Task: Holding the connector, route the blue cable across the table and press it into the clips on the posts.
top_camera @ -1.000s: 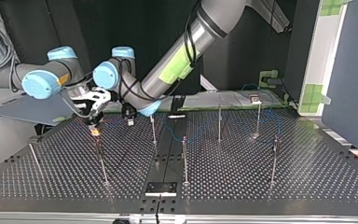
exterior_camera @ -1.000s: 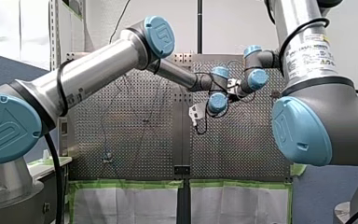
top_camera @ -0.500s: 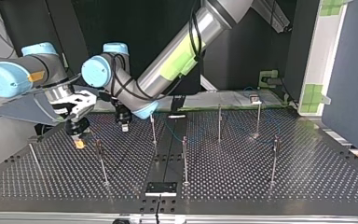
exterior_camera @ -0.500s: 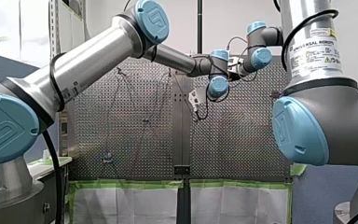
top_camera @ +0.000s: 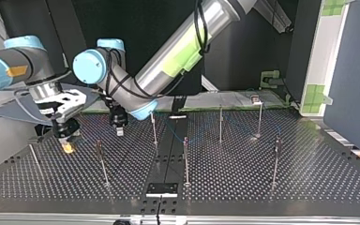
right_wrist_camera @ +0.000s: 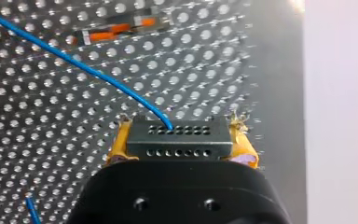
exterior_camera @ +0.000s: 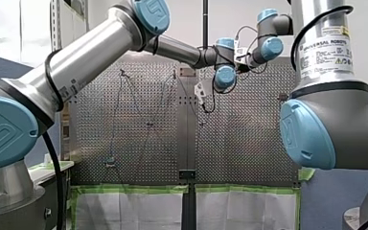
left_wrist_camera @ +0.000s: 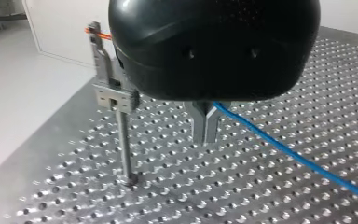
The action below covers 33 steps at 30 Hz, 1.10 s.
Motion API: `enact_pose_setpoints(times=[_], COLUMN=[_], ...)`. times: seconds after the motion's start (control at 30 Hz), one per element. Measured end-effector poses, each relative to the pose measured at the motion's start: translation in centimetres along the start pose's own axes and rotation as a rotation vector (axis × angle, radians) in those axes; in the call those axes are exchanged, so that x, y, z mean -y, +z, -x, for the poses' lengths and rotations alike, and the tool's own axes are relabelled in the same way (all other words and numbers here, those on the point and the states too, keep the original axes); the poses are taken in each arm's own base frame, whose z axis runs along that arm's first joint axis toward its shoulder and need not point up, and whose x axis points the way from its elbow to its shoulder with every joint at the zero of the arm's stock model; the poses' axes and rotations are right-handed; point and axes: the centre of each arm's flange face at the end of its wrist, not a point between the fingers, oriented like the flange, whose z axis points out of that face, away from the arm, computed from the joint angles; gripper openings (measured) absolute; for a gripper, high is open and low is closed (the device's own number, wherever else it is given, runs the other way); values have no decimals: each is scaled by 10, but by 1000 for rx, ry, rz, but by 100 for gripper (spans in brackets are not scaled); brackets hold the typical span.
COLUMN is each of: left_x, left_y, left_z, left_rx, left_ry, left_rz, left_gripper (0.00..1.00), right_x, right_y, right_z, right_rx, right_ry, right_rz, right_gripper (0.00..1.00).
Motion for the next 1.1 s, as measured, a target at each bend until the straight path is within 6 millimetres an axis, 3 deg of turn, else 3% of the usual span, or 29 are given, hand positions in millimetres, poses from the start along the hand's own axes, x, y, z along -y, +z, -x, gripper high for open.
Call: enact_pose_setpoints(times=[0.33, 0.73, 1.1], left_x=[2, -6, -18], left_y=[7, 39, 60], left_z=[23, 32, 38], left_rx=[44, 100, 118], left_ry=[-16, -38, -45], left_rz=[-17, -77, -99], left_gripper=[0, 0, 0], right_x=[0, -11, -20], right_y=[-2, 7, 13], right_z=[-3, 10, -3], right_rx=[1, 17, -4], right_ry=[1, 7, 2], right_rz=[-5, -5, -31], right_gripper=[0, 0, 0])
